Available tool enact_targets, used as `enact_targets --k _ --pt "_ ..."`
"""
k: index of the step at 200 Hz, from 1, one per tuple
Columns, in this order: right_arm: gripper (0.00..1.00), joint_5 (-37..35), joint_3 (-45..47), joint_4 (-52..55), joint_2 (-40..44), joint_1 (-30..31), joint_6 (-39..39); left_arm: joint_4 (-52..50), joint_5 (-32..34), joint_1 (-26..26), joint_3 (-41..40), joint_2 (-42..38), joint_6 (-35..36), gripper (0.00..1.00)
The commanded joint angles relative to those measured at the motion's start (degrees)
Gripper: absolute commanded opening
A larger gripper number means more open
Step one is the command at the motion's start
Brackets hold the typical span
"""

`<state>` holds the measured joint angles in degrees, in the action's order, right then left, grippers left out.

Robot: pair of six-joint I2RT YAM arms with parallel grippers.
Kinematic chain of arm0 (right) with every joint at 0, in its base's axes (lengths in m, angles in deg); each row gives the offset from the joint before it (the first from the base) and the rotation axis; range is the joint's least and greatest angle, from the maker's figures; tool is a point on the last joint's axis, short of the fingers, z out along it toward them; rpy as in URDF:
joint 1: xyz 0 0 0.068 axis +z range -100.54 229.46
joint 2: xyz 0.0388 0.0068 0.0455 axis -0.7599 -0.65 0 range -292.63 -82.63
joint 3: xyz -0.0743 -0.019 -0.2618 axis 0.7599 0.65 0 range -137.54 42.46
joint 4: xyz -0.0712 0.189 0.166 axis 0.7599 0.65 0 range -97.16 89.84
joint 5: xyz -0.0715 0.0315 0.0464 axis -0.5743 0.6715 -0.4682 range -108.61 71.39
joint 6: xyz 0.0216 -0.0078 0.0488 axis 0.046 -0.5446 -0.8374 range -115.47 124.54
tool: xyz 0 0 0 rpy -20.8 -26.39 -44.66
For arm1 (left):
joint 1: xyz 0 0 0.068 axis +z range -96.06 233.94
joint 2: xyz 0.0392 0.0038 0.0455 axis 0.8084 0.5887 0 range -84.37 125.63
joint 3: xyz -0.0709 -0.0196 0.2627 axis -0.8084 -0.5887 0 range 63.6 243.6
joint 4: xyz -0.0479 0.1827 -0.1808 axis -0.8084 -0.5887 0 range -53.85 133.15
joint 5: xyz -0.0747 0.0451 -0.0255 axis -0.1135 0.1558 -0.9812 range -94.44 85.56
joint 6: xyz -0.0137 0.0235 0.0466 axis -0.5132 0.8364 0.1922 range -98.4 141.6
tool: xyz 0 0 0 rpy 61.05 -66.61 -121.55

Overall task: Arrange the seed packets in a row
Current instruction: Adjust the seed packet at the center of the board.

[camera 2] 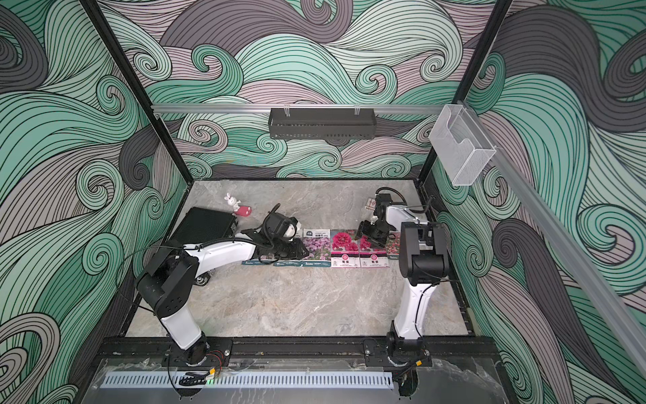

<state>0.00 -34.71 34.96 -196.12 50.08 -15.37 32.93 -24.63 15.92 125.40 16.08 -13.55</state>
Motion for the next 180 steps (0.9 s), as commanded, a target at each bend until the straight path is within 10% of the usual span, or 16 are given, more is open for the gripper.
enact_targets --k 1,180 --pt "0.73 -1.21 -1.12 1.03 -1.56 -0.87 0.56 0.71 -0.63 -0.24 1.66 0.80 0.05 0.32" --pt "0.72 -0.06 -0.46 0.70 -1.65 1.52 1.01 1.86 -1.21 -0.31 1.00 1.25 -0.59 0.32"
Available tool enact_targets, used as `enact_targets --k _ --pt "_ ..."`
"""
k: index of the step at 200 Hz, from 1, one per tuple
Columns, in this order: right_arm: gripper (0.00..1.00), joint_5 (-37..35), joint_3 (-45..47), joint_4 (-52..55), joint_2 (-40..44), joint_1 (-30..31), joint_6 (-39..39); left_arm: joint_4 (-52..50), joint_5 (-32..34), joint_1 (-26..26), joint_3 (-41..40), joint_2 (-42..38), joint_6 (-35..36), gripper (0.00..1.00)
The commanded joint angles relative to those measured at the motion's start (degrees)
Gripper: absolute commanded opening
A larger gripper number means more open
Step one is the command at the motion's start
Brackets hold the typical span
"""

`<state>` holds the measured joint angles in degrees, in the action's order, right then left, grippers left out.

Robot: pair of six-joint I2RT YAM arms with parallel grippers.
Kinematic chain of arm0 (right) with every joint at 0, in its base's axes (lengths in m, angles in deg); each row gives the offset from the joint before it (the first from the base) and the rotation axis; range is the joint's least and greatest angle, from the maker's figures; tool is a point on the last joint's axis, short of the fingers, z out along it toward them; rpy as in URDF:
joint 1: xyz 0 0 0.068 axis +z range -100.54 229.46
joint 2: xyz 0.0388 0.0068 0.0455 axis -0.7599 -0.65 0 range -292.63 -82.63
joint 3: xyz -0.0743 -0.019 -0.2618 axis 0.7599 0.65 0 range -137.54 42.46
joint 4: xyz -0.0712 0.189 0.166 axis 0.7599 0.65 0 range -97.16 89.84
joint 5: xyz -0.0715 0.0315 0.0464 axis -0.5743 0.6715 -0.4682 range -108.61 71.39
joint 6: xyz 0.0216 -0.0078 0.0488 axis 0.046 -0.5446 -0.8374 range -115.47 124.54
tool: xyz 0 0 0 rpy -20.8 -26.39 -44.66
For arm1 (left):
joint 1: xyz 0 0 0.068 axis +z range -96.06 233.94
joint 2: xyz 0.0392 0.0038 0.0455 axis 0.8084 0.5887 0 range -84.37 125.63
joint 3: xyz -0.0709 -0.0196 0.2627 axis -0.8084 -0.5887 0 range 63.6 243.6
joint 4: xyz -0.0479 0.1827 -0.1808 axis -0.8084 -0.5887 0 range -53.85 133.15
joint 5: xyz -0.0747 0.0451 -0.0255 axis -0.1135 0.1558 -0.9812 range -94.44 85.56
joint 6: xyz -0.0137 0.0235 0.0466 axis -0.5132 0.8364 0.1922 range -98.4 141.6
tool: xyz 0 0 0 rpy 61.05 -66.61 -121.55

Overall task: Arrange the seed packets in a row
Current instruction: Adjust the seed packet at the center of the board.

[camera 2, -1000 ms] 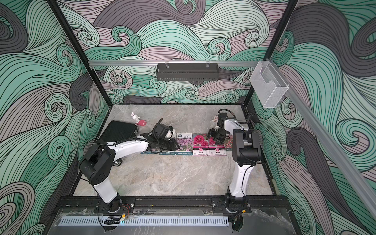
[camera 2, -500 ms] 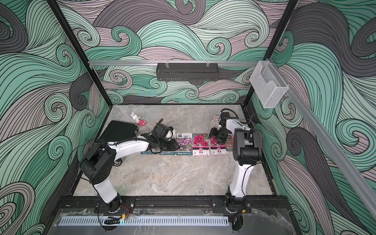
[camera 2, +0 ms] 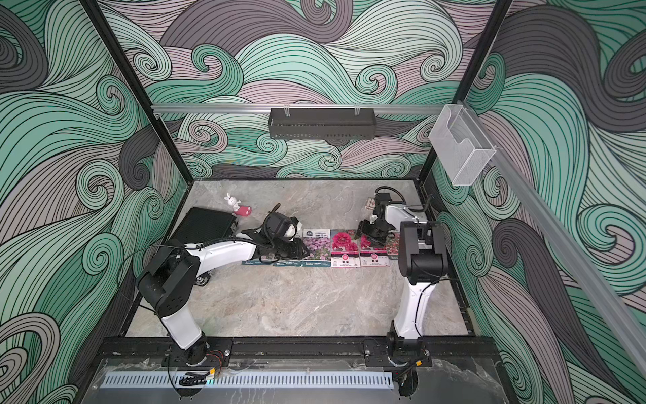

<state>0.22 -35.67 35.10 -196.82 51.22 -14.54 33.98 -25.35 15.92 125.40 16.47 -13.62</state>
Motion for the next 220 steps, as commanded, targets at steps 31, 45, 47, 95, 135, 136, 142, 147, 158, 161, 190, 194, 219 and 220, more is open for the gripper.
enact_targets --k 31,45,47,95,135,136,142,147,158,161,190,194,219,220 --pt "0.72 -0.52 0.56 0.59 -0.05 0.18 0.17 1.03 -0.80 -0.30 0.87 1.02 -0.64 0.31" --pt "0.73 -0.98 0.15 0.61 1.34 -0.03 0.09 1.04 -0.80 -0.30 0.87 0.89 -0.63 0.31" --pt "0.73 -1.07 0.05 0.56 1.47 -0.12 0.05 1.01 -0.80 -0.30 0.80 0.86 -0.64 0.31" --pt "0.78 1.41 -3.82 2.20 7.03 -1.91 -0.26 0.43 -0.72 -0.33 1.21 0.90 -0.30 0.32" --pt "0.80 3.30 -6.92 3.73 9.87 -5.40 -0.31 0.10 -0.65 -0.26 1.68 0.87 -0.18 0.31" --pt "0.80 3.31 -6.94 3.72 9.83 -5.56 -0.33 0.07 -0.68 -0.28 1.71 0.86 -0.19 0.31" --pt "0.80 3.48 -7.05 3.77 9.55 -6.53 -0.35 0.11 -0.65 -0.30 1.74 0.92 -0.12 0.31" --pt "0.80 3.74 -7.12 3.78 9.16 -7.41 -0.35 -0.04 -0.64 -0.30 1.79 0.90 -0.07 0.31" --pt "0.79 4.02 -7.33 3.86 8.16 -9.19 -0.25 -0.06 -0.54 -0.31 1.83 0.76 -0.02 0.31" --pt "0.78 3.76 -7.38 3.87 7.93 -9.49 -0.22 -0.15 -0.54 -0.30 1.83 0.76 0.06 0.31" --pt "0.75 1.39 -8.28 4.38 4.97 -12.19 0.42 -0.39 -0.62 -0.30 2.07 0.94 0.22 0.31" --pt "0.75 1.38 -8.47 4.42 4.44 -12.57 0.43 -0.40 -0.69 -0.30 2.09 1.06 0.07 0.32" --pt "0.74 -0.82 -10.22 5.84 0.58 -13.80 1.42 -0.34 -0.90 -0.31 2.20 1.12 0.12 0.31" --pt "0.74 -0.99 -10.30 5.83 0.39 -13.84 1.45 -0.33 -0.89 -0.35 2.23 1.12 0.09 0.32"
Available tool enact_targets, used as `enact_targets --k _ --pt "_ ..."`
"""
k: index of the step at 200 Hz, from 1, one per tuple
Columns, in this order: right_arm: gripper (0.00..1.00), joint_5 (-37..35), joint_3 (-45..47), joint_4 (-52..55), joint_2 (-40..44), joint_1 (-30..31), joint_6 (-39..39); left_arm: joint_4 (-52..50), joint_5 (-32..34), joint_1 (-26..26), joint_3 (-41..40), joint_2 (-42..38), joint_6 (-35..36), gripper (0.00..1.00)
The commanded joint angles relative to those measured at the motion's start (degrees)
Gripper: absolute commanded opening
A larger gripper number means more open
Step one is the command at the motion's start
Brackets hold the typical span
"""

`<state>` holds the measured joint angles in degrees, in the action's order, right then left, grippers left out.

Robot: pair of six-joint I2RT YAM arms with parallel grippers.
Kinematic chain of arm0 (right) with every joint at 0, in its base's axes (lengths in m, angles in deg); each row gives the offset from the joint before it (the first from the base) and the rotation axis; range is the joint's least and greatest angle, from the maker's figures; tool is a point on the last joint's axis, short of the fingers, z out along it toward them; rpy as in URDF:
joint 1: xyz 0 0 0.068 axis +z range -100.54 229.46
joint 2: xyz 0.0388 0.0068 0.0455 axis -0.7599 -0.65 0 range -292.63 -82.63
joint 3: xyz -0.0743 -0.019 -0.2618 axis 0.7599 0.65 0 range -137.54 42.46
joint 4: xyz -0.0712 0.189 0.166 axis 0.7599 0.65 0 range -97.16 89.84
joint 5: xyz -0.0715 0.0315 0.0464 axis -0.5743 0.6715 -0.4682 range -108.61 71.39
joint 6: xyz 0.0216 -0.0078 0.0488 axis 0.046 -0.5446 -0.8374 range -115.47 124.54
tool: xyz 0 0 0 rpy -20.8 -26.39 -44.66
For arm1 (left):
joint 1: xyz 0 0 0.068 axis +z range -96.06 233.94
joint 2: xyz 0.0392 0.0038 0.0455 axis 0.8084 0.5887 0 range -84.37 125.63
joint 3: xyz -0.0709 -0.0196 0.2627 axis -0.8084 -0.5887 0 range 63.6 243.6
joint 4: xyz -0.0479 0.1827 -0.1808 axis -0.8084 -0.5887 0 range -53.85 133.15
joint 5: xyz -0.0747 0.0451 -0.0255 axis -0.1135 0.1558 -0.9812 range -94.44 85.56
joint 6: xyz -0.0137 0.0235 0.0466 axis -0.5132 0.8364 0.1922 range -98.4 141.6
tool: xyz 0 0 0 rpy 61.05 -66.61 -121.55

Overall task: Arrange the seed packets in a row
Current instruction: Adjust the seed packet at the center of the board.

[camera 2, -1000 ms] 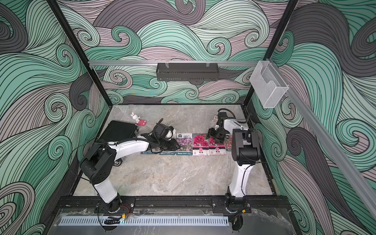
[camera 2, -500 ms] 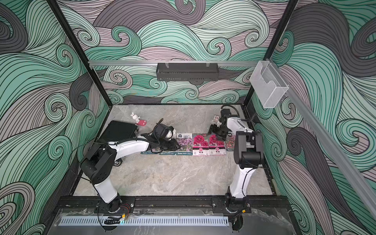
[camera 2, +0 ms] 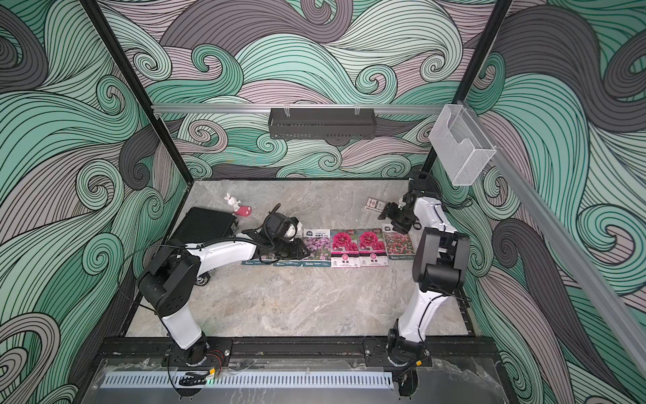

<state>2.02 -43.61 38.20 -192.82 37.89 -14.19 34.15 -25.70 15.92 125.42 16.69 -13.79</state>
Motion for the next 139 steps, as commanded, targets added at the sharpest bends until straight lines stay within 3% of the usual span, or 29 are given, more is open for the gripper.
enact_targets --k 1,57,139 --pt "0.74 -2.91 -2.49 2.81 -3.79 -0.49 1.17 -0.50 -0.54 -0.32 2.23 0.94 0.25 0.32" --pt "0.74 -5.34 -5.76 5.20 -10.08 -2.09 2.71 -0.25 -0.78 -0.30 2.07 0.99 0.16 0.31" --pt "0.74 -6.29 0.17 5.28 -10.07 -2.66 4.31 1.57 -1.49 -0.38 0.63 0.24 -0.64 0.31"
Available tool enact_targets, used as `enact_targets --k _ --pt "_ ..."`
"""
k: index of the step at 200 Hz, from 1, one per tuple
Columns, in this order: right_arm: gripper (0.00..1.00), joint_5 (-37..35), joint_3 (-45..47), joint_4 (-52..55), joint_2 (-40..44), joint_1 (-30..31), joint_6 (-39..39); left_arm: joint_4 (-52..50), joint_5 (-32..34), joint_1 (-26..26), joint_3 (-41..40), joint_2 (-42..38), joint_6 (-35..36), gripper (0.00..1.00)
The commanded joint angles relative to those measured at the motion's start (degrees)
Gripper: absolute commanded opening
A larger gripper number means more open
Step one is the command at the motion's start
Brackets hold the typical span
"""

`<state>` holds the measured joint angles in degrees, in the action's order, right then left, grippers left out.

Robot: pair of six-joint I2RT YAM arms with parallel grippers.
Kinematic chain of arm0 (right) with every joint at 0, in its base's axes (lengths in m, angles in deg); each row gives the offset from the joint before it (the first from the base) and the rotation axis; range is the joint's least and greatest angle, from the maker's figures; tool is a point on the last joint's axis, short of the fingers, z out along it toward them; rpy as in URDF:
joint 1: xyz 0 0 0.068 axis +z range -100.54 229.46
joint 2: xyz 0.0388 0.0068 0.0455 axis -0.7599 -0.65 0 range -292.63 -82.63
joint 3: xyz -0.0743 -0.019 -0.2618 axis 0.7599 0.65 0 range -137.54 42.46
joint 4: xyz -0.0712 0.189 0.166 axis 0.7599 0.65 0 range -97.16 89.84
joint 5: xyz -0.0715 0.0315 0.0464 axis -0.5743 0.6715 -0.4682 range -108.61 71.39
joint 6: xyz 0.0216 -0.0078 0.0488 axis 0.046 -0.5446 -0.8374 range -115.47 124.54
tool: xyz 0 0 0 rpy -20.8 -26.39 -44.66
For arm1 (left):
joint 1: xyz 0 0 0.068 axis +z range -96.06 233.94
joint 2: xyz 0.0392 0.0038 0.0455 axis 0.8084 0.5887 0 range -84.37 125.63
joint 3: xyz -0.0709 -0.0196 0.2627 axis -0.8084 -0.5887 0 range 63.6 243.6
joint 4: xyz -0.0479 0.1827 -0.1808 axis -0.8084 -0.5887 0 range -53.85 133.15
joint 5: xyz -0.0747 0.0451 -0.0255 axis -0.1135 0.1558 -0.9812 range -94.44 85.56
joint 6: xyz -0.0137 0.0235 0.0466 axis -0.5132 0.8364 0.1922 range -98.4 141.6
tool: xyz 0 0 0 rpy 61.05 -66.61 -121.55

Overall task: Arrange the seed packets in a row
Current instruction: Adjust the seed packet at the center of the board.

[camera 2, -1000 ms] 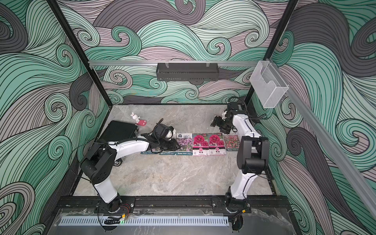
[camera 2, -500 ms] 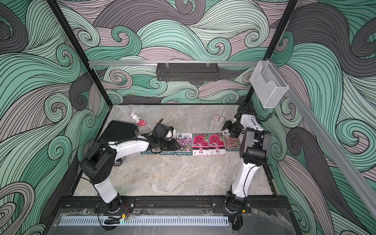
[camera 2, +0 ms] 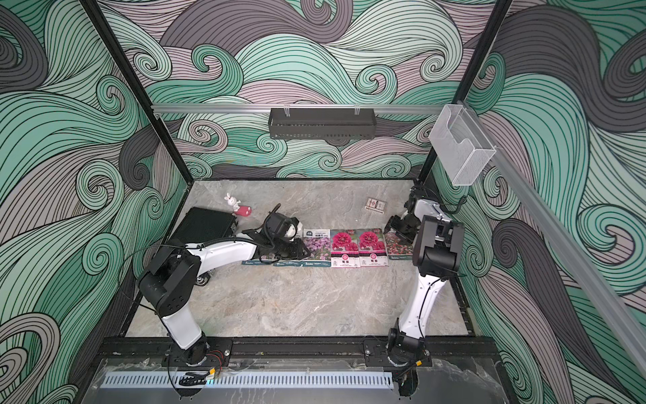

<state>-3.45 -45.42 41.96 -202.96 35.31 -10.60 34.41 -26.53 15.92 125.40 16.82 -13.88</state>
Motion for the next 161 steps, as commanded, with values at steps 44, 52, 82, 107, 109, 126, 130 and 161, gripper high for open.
enact_targets --k 44,52,82,107,109,126,130,161 --pt "0.73 -0.55 5.26 0.41 2.29 -0.08 0.52 1.79 -0.81 -0.83 0.07 -0.28 -0.81 0.32" --pt "0.73 -0.69 5.83 0.30 2.57 -0.08 0.48 1.80 -0.77 -0.91 0.07 -0.24 -0.81 0.32" --pt "0.73 -1.16 7.66 -0.30 3.68 -0.23 0.55 1.89 -0.77 -1.21 -0.30 -0.55 -0.74 0.31" --pt "0.73 -0.93 7.66 -0.42 3.80 -0.64 0.72 1.90 -0.70 -1.42 -0.32 -0.76 -0.71 0.31" --pt "0.73 -0.92 7.57 -0.38 3.79 -0.73 0.79 1.90 -0.70 -1.44 -0.35 -0.74 -0.61 0.32" --pt "0.73 -1.14 6.94 -0.29 3.46 -0.79 1.24 1.81 -0.50 -1.44 -0.36 -0.79 -0.62 0.31" --pt "0.73 -1.25 6.79 -0.32 3.44 -0.84 1.31 1.79 -0.50 -1.44 -0.36 -0.73 -0.55 0.31" --pt "0.73 -2.55 5.38 0.75 2.49 -0.96 2.40 1.67 -0.50 -1.44 -0.20 -0.44 -0.46 0.32"
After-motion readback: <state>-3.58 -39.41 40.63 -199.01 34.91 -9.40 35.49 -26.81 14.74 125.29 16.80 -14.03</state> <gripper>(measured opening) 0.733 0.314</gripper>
